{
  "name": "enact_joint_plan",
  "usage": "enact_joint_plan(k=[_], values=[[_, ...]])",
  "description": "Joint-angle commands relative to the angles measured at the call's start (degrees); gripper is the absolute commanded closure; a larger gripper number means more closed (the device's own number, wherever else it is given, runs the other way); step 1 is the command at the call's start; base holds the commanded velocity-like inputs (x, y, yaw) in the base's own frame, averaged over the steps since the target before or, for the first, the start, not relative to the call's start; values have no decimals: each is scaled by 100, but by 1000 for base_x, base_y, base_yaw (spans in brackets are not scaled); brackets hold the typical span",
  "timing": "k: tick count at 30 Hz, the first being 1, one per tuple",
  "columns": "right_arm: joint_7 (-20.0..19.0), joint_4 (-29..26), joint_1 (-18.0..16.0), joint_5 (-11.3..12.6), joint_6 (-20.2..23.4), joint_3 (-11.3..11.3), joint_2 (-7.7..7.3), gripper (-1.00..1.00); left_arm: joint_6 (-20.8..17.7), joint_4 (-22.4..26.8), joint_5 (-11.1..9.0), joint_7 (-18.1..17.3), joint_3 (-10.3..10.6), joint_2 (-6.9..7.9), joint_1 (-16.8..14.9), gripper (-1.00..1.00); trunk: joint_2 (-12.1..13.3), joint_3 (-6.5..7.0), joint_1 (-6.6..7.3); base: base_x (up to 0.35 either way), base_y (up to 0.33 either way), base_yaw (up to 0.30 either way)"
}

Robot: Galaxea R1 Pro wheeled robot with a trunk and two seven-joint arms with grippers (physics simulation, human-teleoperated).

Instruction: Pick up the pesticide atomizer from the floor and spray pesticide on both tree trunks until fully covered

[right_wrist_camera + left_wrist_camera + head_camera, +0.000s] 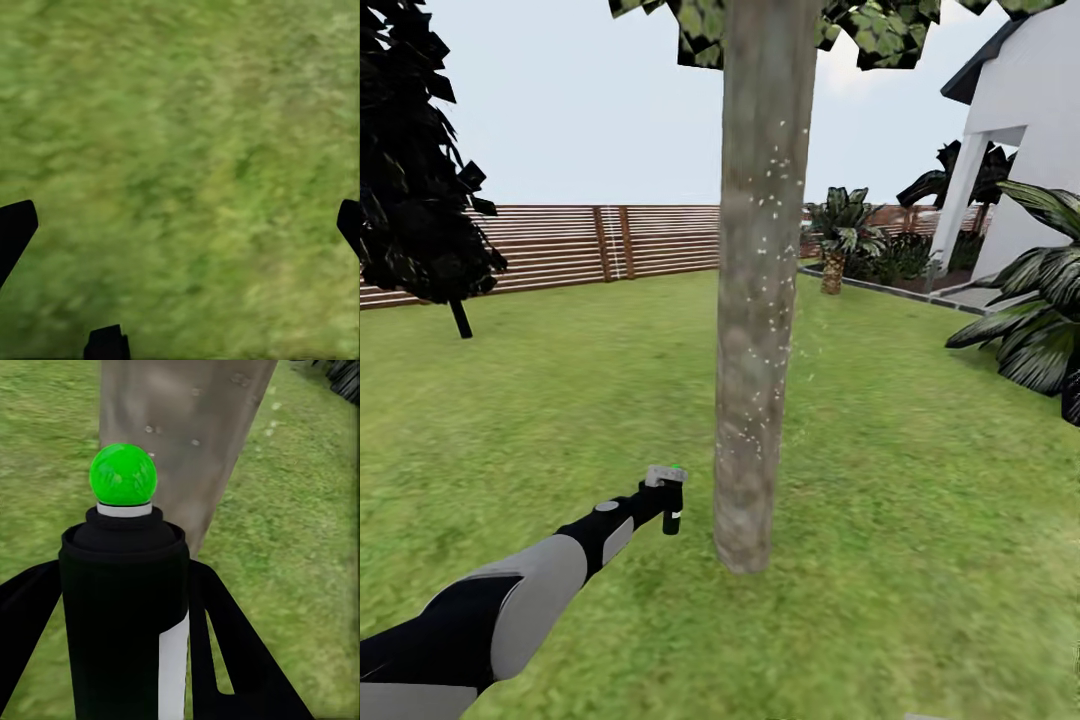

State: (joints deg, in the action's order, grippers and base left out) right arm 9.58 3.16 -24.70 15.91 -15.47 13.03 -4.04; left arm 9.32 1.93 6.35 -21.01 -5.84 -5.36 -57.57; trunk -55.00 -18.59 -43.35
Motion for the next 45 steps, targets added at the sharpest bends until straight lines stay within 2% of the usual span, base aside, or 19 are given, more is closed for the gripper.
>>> enact_joint_plan(k=[1, 8, 30, 45], values=[[0, 0, 0, 0, 0, -1, 0, -100, 0, 1, -3, 0, -5, 0, 0, 100, 0, 0, 0, 0, 350, -132], [0, 0, 2, -4, 0, 3, 0, -100, 0, 1, -3, 0, -5, 0, 0, 100, 0, 0, 0, 0, 350, -161], [0, 0, 35, -9, 0, 2, 0, -100, -6, 1, -3, 0, -5, 0, 0, 100, 0, 0, 0, 61, 350, -293], [0, 0, 35, -9, 0, 2, -6, -100, -17, 1, -2, 0, -5, 51, 0, 100, 0, 0, 0, 1, 350, -295]])
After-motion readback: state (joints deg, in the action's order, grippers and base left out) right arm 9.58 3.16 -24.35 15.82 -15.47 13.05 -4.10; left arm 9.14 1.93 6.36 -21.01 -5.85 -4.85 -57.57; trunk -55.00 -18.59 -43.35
